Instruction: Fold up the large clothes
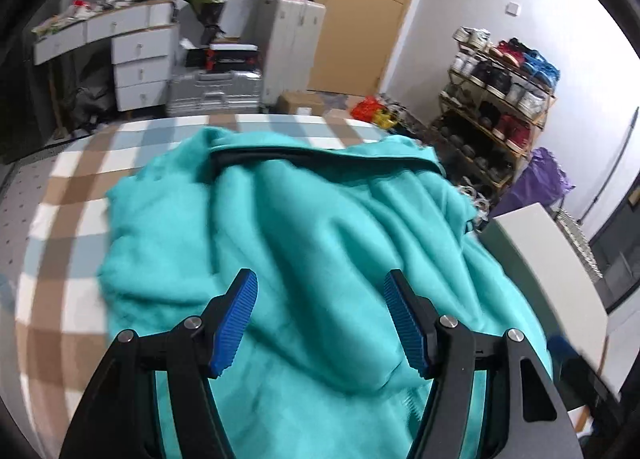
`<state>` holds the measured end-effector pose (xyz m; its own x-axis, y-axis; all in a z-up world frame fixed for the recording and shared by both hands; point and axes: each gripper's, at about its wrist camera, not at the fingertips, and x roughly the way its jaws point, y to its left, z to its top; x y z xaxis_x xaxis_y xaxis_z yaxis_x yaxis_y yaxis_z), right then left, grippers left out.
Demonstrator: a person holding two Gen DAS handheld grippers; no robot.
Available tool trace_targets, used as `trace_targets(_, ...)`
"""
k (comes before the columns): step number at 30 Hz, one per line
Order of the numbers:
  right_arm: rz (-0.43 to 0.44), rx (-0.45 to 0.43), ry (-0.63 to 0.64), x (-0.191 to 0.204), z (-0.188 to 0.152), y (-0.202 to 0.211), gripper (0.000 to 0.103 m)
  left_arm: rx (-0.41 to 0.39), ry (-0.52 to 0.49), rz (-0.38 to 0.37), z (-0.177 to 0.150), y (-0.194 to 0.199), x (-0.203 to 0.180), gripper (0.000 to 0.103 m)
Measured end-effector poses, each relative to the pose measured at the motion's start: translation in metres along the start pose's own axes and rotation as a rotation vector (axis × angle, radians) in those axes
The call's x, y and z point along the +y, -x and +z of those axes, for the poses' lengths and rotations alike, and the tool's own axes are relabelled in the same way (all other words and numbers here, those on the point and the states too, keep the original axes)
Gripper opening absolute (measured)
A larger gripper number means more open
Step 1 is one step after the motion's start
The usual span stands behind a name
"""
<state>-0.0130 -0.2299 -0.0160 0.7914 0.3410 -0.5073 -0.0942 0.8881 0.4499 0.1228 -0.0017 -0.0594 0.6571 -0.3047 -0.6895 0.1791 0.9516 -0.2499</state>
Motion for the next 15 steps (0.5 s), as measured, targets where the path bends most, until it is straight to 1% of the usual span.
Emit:
trace_targets(3, -0.004, -0.012, -0.021, -0.009, 0.005, 0.002, 0.076, 0.018, -0.006, -0.055, 0.008, -0.019, -0.011, 0.061)
trace_targets(4, -0.003, -0.011, -0.03, -0.011, 0.009, 0.001, 0.076, 0.047, -0.022, -0.065, 0.008, -0.03, -0.016, 0.061)
trace_targets(5, 0.001, -0.005, -0.04, -0.017, 0.012, 0.001, 0.076, 0.073, -0.036, -0.059, 0.006, -0.038, -0.02, 0.061)
trace_targets(6, 0.006, 0.001, -0.05, -0.023, 0.012, 0.005, 0.076, 0.102, -0.055, -0.038, 0.003, -0.049, -0.023, 0.061)
trace_targets(7, 0.015, 0.009, -0.064, -0.027, 0.013, 0.004, 0.076, 0.144, -0.074, 0.007, -0.003, -0.064, -0.023, 0.061)
trace_targets(8, 0.02, 0.015, -0.071, -0.029, 0.013, 0.003, 0.076, 0.208, -0.076, 0.052, -0.01, -0.08, -0.021, 0.061)
trace_targets(9, 0.022, 0.021, -0.076, -0.032, 0.011, 0.004, 0.076, 0.259, -0.061, 0.068, -0.017, -0.09, -0.015, 0.06)
trace_targets(10, 0.026, 0.026, -0.08, -0.034, 0.011, 0.005, 0.076, 0.284, -0.043, 0.067, -0.022, -0.099, -0.01, 0.06)
trace_targets(11, 0.036, 0.03, -0.086, -0.035, 0.011, 0.005, 0.076, 0.26, -0.04, 0.067, -0.022, -0.097, -0.009, 0.06)
trace_targets(13, 0.039, 0.038, -0.087, -0.034, 0.009, 0.008, 0.076, 0.289, -0.05, 0.095, -0.023, -0.094, -0.013, 0.061)
trace_targets(15, 0.045, 0.04, -0.1, -0.034, 0.009, 0.01, 0.076, 0.31, -0.033, 0.106, -0.022, -0.084, -0.014, 0.06)
